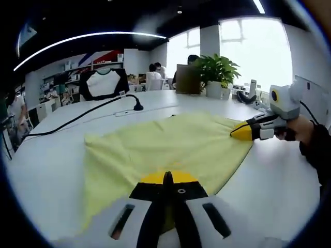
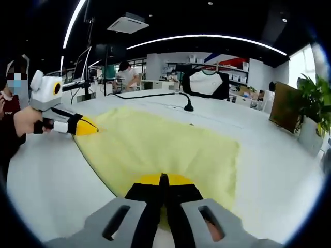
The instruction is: Fold the garment on the visible template until the final outline fits inside the template.
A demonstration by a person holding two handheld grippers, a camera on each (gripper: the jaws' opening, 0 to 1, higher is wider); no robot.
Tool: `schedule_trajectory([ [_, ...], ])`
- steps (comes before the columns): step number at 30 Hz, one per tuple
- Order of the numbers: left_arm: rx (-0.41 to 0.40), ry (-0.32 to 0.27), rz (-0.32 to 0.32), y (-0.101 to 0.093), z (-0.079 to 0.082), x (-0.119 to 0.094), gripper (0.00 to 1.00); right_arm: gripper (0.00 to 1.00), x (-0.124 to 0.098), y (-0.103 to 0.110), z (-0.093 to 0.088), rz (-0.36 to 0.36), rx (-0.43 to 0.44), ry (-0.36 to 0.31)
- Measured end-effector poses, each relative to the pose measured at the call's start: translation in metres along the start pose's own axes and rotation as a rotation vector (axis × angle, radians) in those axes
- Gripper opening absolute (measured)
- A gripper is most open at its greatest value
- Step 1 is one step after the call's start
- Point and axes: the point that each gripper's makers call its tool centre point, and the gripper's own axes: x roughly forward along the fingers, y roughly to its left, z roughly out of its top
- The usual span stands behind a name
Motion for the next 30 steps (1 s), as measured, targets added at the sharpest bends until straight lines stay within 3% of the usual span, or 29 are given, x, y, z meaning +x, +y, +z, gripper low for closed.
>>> schedule_trajectory([
  [6,-0.020,-0.004,0.041,0.021,-0.004,-0.013,0.00,0.00,-0.006,-0.025,-0.004,-0.029,0.028,-0.012],
  [9,-0.006,-0.019,0.044,0.021,-0.004,-0.015,0.00,0.00,-0.010,-0.035,-0.005,-0.046,0.028,-0.013],
  [13,0.023,-0.008,0.106,0.033,-0.005,-0.020,0.00,0.00,-0.017,-0.054,-0.008,-0.109,-0.035,-0.002],
  [16,-0.028,-0.029,0.097,0.036,-0.006,-0.024,0.00,0.00,-0.019,-0.055,-0.013,-0.103,0.036,-0.027],
  [20,-0.010,-0.029,0.107,0.037,-0.006,-0.028,0.00,0.00,-0.018,-0.063,-0.016,-0.132,0.014,0.005],
  [23,-0.004,-0.032,0.103,0.039,-0.006,-0.028,0.00,0.00,-0.018,-0.062,-0.015,-0.125,0.030,-0.010],
  [27,-0.106,-0.006,0.094,0.043,-0.006,-0.029,0.00,0.00,-0.018,-0.062,-0.014,-0.123,0.027,-0.004],
  [28,-0.096,-0.007,0.101,0.043,-0.005,-0.033,0.00,0.00,-0.021,-0.061,-0.011,-0.124,0.059,-0.021],
  [29,-0.110,-0.031,0.124,0.045,-0.002,-0.037,0.01,0.00,-0.026,-0.065,0.001,-0.157,0.082,-0.095],
  [30,-0.134,-0.087,0.142,0.046,0.007,-0.045,0.01,0.00,-0.039,-0.071,0.023,-0.202,0.045,-0.206],
])
